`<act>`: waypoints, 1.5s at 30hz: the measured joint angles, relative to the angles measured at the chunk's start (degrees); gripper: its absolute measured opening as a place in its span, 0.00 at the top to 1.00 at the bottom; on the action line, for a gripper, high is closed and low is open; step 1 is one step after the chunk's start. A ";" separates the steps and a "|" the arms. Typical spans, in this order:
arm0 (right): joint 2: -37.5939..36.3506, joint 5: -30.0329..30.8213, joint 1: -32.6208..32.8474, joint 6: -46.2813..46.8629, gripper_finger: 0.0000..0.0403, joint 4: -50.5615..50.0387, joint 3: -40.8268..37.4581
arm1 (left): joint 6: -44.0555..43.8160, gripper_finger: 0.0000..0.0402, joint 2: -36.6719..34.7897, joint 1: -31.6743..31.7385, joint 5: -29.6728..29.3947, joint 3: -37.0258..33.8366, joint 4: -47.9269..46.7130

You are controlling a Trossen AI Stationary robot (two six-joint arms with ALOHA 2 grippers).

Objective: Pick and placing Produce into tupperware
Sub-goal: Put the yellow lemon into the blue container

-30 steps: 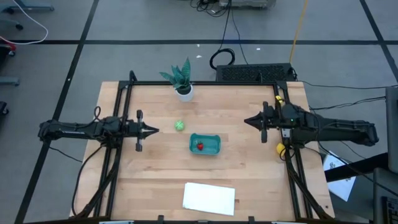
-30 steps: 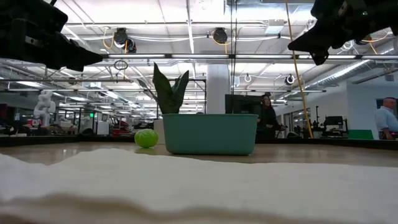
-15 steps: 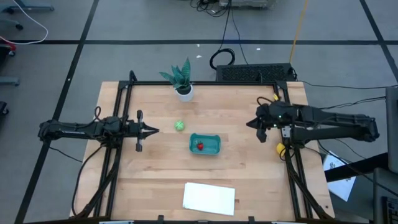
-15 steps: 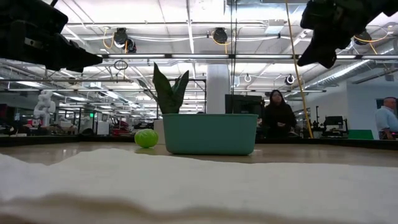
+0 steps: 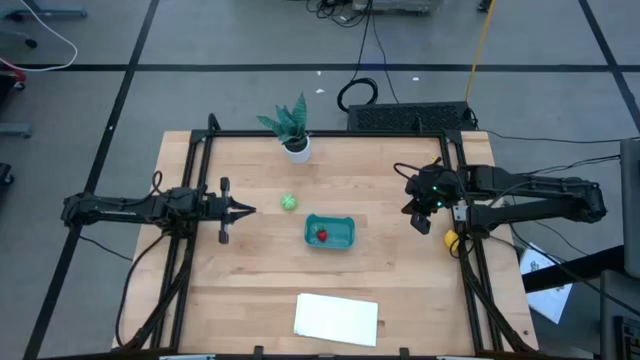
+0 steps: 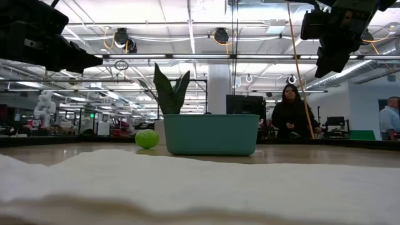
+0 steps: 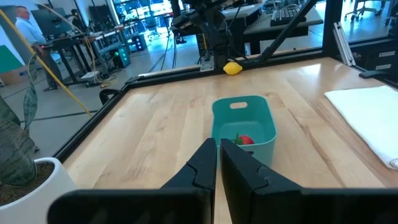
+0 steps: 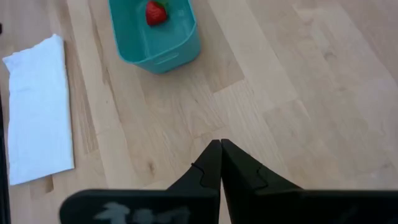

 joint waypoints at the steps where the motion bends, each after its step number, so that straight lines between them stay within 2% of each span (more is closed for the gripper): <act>1: 0.44 -0.10 0.00 0.22 1.00 -0.21 0.23 | 0.00 0.94 0.00 -0.02 0.00 0.00 -0.03; 8: 2.41 -1.41 -0.02 2.65 0.97 -9.41 2.26 | 0.00 0.94 -0.01 -0.01 -0.01 0.00 -0.09; 16: 3.12 -1.41 -0.02 2.67 0.85 -19.42 2.28 | 0.00 0.94 0.00 0.00 0.00 0.00 -0.23; 27: 7.82 -1.46 -0.04 2.20 0.61 -20.71 2.28 | 0.00 0.94 0.00 0.00 0.02 0.00 -0.23; 35: 12.36 -1.54 0.11 1.31 0.53 -25.83 2.26 | -0.02 0.94 0.00 0.00 0.02 0.00 -0.48; 45: 19.43 -1.56 0.09 8.06 0.44 -30.52 2.24 | -0.02 0.94 -0.02 0.00 0.02 0.00 -1.64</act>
